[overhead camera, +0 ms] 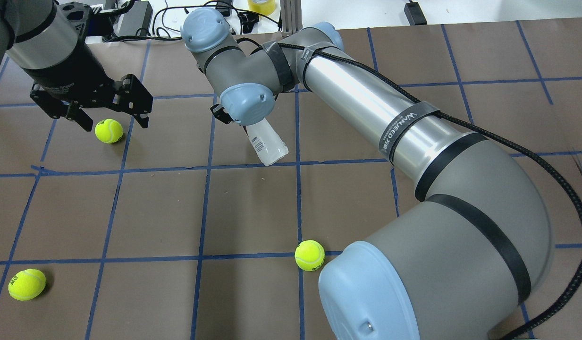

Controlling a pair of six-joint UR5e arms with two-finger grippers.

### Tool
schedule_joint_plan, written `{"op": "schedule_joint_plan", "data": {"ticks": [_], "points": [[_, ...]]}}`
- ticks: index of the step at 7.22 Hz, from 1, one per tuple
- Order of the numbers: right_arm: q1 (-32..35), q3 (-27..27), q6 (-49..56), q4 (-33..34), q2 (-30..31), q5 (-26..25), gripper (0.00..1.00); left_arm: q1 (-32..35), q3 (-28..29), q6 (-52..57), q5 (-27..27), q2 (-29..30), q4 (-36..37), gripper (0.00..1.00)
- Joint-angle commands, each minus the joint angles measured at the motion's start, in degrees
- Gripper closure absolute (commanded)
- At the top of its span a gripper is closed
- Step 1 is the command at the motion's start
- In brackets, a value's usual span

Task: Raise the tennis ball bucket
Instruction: 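Carry the held can farther toward the left gripper, tilting it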

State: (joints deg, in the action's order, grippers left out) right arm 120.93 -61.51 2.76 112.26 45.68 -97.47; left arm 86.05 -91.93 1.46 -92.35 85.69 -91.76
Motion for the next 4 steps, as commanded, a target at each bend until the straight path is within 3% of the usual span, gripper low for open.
{"op": "schedule_joint_plan", "data": {"ticks": [1,4], "points": [[2.5,-0.3,7.8,2.9,-0.2,-0.2,0.41,0.0,0.0,0.0,0.1,0.1,0.1,0.0],[3.2,-1.1,23.2,7.0,-0.9,-0.9,0.41,-0.6,1.0,0.7,-0.1,-0.4,-1.7,0.0]]}}
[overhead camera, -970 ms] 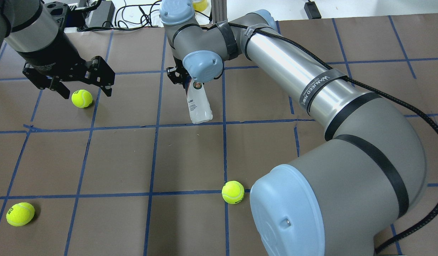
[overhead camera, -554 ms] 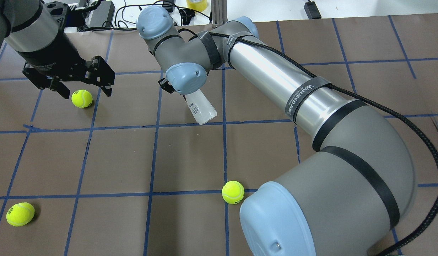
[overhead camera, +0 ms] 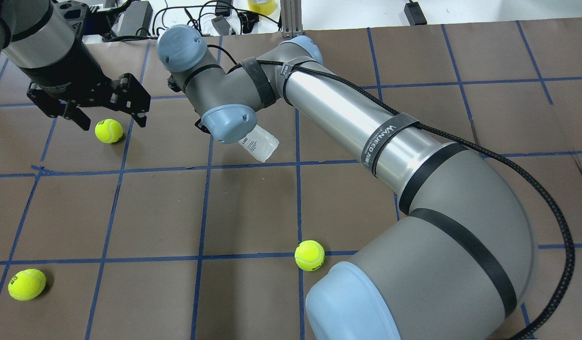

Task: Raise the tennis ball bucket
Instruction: 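Carry the held can farther toward the left gripper, tilting it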

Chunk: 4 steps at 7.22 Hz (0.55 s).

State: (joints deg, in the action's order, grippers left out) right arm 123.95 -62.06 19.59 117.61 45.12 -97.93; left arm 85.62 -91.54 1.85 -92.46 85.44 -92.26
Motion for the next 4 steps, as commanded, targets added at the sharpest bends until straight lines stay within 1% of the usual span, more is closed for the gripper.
{"op": "schedule_joint_plan", "data": {"ticks": [1,3,4], "points": [[0.2,-1.2,11.3,2.3,0.0,-0.5,0.41,-1.8,0.6,5.0,-0.1,-0.6,-1.4,0.0],[0.3,-1.6,16.6,3.7,-0.1,0.4,0.42,-6.3,0.5,9.8,0.3,-1.4,-2.4,0.0],[1.4,-1.8,18.6,7.3,-0.2,0.4,0.42,-8.4,0.6,12.9,0.5,-1.6,-2.4,0.0]]}}
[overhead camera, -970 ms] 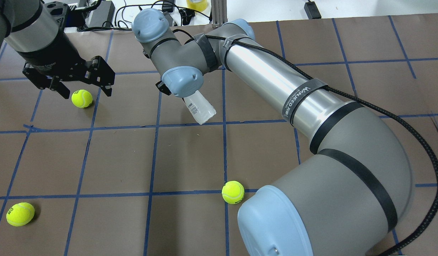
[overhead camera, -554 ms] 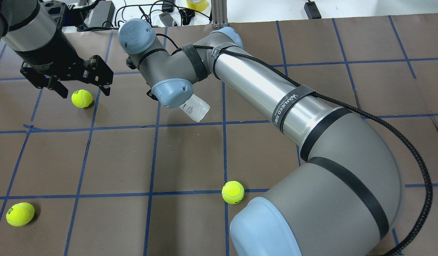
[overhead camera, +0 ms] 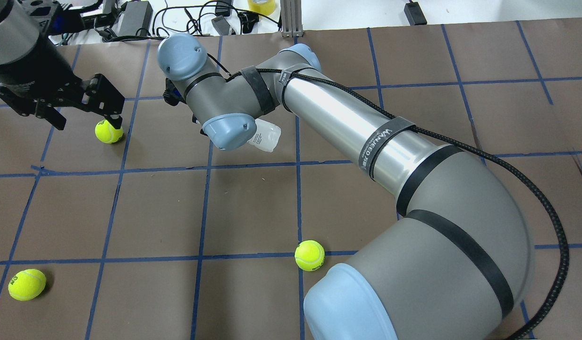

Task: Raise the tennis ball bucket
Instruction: 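Carry the held can farther toward the left gripper, tilting it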

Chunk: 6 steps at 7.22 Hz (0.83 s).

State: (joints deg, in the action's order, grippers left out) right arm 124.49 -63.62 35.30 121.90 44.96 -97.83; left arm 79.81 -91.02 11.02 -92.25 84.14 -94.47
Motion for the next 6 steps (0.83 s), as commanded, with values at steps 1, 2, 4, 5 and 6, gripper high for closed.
{"op": "schedule_joint_plan", "data": {"ticks": [1,2,4,5,6], "points": [[2.2,-2.2,3.2,4.2,0.3,0.2,0.42,-3.8,-0.3,4.2,0.3,-0.6,-0.3,0.0],[2.3,-4.8,3.1,4.7,0.9,0.1,0.44,-3.8,-0.5,4.2,0.3,-0.6,-0.3,0.0],[2.4,-6.0,2.0,10.7,-0.7,-0.7,0.5,-4.1,-0.6,4.2,0.1,-0.7,-0.3,0.0],[2.5,-6.0,0.8,9.8,0.4,-0.9,0.5,-4.4,-0.7,4.2,0.1,-0.7,-0.3,0.0],[2.8,-6.1,-0.8,9.7,1.1,-3.5,0.5,-4.4,-0.7,4.3,0.1,-0.7,-0.3,0.0]]}}
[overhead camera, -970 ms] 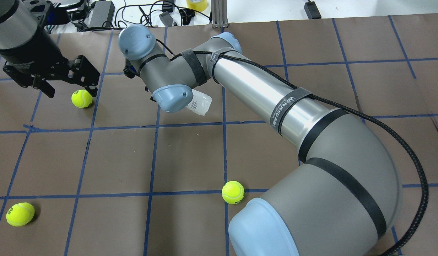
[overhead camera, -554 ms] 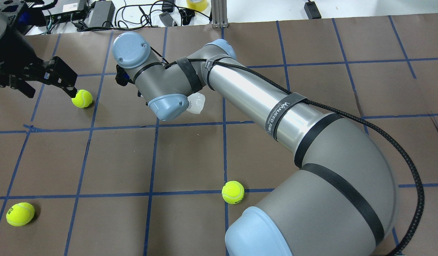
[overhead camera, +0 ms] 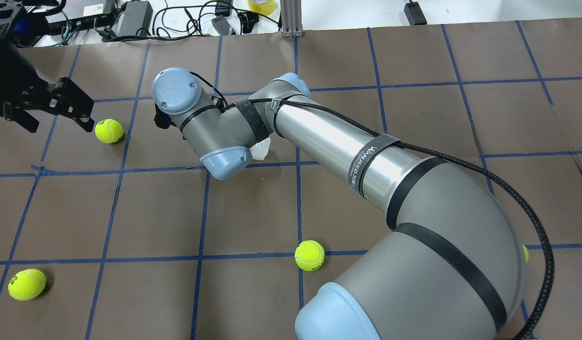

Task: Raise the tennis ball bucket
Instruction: 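Carry the held can farther toward the left gripper, tilting it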

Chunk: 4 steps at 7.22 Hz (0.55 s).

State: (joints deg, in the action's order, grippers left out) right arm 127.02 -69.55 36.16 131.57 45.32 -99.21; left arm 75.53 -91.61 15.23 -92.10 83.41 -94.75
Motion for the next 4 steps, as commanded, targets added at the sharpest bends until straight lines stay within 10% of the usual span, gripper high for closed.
{"op": "schedule_joint_plan", "data": {"ticks": [1,4], "points": [[0.3,-0.1,-2.3,-1.0,0.2,-3.3,0.5,-0.1,-0.2,0.0,-0.1,-0.1,-0.2,0.0],[0.2,-0.3,7.3,-4.3,0.3,-0.7,0.48,0.0,-0.2,0.0,0.4,-0.2,-0.5,0.0]]}}
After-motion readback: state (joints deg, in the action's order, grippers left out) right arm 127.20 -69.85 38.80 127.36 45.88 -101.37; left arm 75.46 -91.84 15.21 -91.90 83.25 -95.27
